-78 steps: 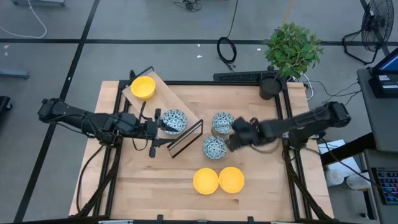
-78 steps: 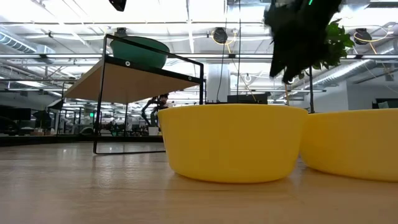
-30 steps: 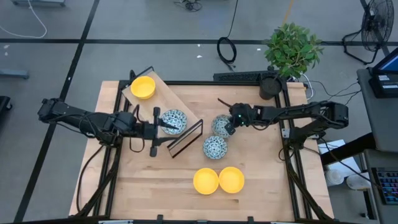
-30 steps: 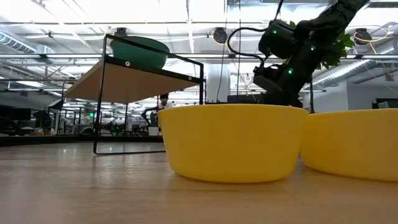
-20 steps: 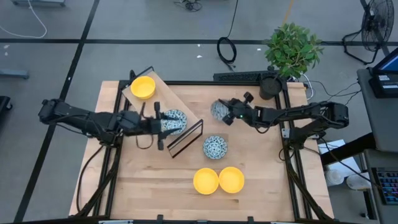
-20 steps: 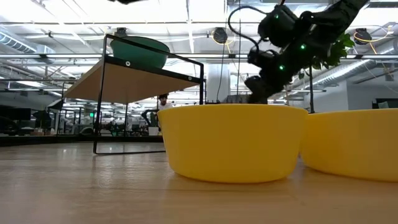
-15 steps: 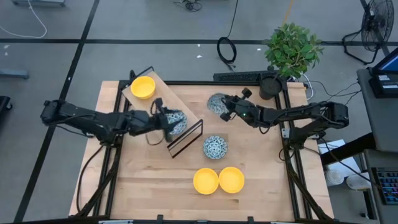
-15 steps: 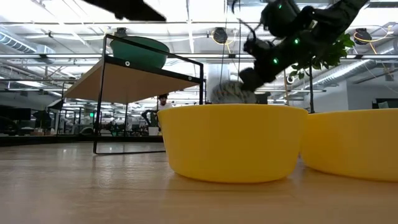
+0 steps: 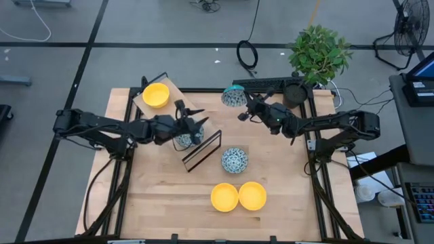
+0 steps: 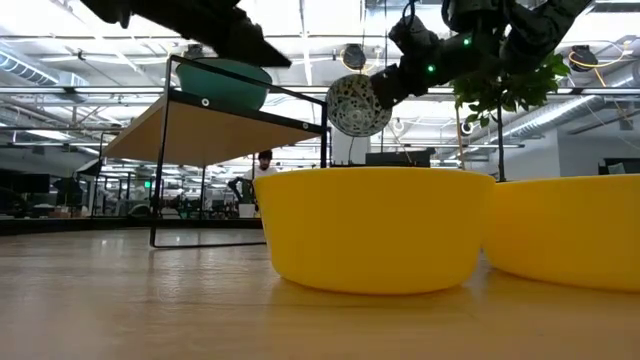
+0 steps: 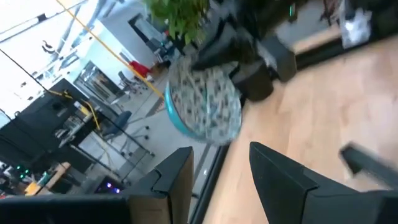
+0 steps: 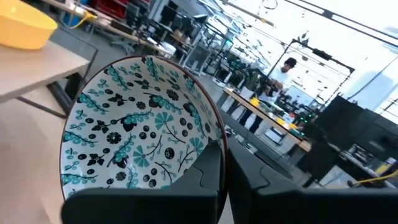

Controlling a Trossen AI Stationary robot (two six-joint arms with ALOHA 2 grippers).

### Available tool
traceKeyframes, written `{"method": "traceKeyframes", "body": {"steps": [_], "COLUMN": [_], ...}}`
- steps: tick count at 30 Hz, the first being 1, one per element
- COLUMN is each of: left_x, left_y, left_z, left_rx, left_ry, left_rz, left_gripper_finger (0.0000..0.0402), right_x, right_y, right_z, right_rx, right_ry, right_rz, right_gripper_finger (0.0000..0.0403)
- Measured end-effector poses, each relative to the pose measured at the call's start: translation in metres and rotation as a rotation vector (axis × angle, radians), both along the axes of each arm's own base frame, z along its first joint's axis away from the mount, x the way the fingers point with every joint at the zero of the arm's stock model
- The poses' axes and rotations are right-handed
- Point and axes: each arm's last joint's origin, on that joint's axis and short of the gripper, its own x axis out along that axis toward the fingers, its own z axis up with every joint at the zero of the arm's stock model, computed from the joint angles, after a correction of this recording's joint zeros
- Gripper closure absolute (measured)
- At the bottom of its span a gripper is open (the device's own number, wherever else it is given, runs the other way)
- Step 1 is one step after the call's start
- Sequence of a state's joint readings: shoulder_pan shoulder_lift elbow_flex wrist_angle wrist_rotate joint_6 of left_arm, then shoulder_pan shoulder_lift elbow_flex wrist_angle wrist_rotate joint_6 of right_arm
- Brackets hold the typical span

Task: Pick & Place Mini bowls
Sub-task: Stack the top green patterned bowl on the green patterned bowl on the shelf

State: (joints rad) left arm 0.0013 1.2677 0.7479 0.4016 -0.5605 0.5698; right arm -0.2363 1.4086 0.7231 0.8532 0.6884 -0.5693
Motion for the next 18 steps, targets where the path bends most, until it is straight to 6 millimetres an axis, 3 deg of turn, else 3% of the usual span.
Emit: {"method": "traceKeyframes", "body": {"steps": [5,11,18], "left_x": [0.004,0.016,0.033], "left_y": [-0.003,0.004,0.019], "left_z": [0.027,0.059,0.064], "left_rx": [-0.089,-0.184,-0.256], "left_ry": [-0.145,-0.131,-0.161], "left_rz": [-0.008,-0.005,0.038], "left_gripper_finger": [0.0240,0.0240,0.0240], "right_x": [0.001,-0.002,-0.001], "right_y": [0.000,0.002,0.009], "right_z": [0.006,0.022,0.027], "right_rx": [-0.028,-0.146,-0.182], "right_ry": [-0.056,-0.164,-0.193], "right_rz": [0.082,0.135,0.179], "right_gripper_finger": [0.0402,0.0402,0.0402]}}
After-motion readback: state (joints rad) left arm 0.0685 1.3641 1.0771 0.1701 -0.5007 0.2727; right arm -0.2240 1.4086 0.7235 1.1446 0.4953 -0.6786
